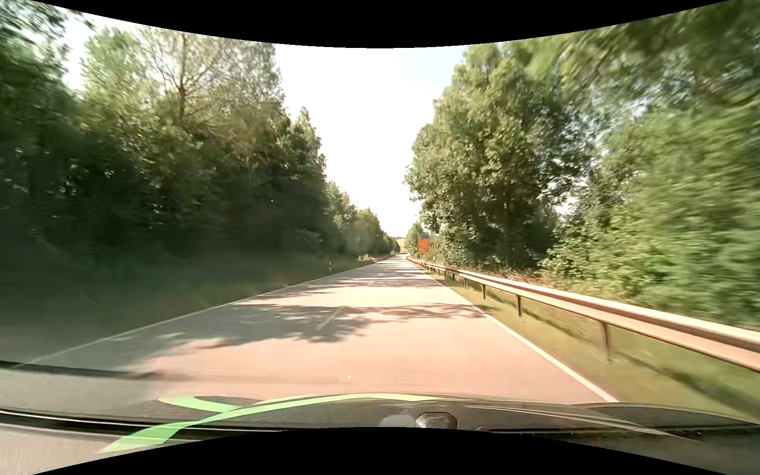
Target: Follow the waypoints while adhering to traffic rules and regulations
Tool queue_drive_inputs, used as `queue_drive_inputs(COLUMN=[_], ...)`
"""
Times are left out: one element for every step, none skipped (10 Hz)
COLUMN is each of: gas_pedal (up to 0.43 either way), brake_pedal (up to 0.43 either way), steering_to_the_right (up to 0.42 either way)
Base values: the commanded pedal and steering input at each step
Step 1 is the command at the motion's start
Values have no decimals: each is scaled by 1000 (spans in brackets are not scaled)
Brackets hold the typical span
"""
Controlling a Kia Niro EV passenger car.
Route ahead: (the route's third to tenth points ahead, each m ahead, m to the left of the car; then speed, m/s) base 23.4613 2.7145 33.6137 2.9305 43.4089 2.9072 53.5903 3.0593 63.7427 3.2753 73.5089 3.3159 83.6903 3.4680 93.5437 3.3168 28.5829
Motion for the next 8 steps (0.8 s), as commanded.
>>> queue_drive_inputs(gas_pedal=[209,220,220,228,240,240,240,240], brake_pedal=[0,0,0,0,0,0,0,0], steering_to_the_right=[-3,-4,-4,-4,-4,-4,-5,-4])
